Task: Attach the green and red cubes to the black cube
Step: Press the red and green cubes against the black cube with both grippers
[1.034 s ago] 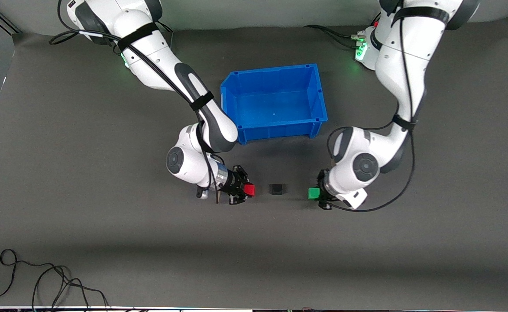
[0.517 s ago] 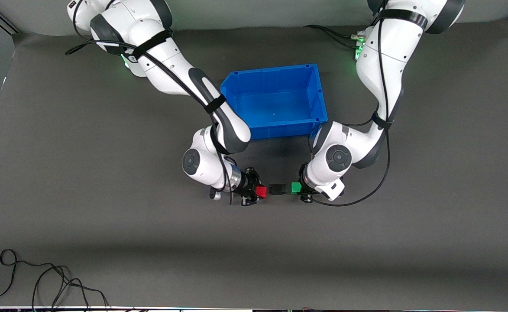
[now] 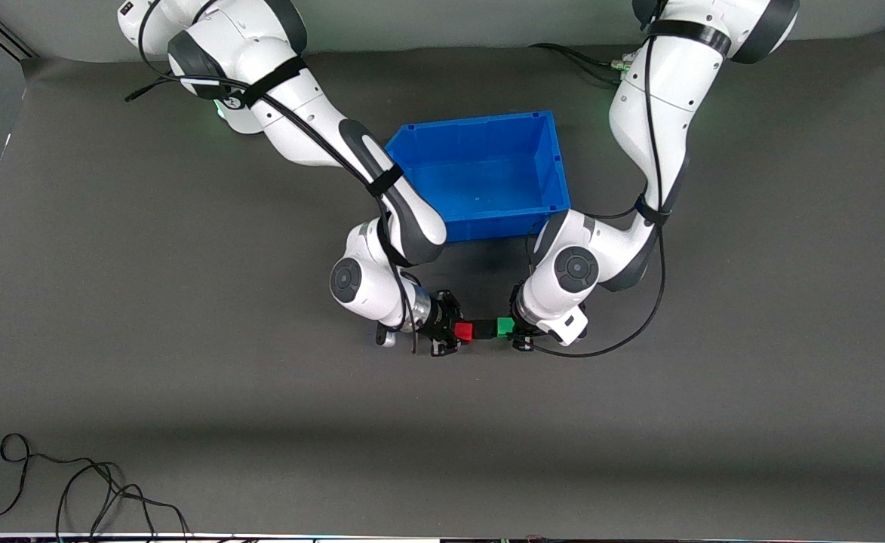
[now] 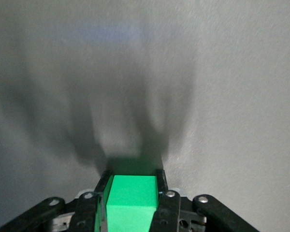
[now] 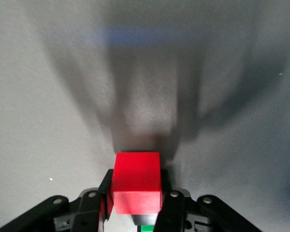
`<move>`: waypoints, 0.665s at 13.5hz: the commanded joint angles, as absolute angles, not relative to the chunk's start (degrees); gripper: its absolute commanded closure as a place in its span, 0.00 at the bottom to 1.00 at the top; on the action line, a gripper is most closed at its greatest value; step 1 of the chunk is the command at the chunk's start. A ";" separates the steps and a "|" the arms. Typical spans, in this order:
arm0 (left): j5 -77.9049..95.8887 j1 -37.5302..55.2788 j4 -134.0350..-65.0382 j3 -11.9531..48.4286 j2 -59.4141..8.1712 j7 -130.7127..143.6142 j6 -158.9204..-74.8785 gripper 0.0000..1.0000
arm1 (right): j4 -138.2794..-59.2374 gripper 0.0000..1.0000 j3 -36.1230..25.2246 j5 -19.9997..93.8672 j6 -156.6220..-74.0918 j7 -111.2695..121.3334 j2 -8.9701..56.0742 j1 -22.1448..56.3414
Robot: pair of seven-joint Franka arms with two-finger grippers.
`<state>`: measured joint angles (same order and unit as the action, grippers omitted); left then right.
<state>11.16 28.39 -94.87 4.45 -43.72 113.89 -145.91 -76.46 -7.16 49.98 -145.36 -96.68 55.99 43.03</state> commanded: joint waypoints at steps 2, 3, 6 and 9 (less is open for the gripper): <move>11.87 30.15 -92.73 3.69 -45.00 116.01 -146.16 1.00 | -74.36 0.83 -7.82 49.92 -146.43 -98.35 57.48 44.21; 11.43 30.15 -92.55 3.69 -45.17 116.10 -146.08 1.00 | -74.36 0.81 -7.82 49.83 -146.43 -98.35 57.48 44.21; 10.46 29.80 -92.55 3.43 -44.83 115.49 -145.90 0.37 | -74.36 0.44 -7.73 49.75 -146.43 -98.35 57.48 44.21; 10.37 29.45 -91.93 2.99 -44.56 115.58 -144.76 0.00 | -74.36 0.00 -8.00 49.48 -146.34 -97.74 56.96 44.12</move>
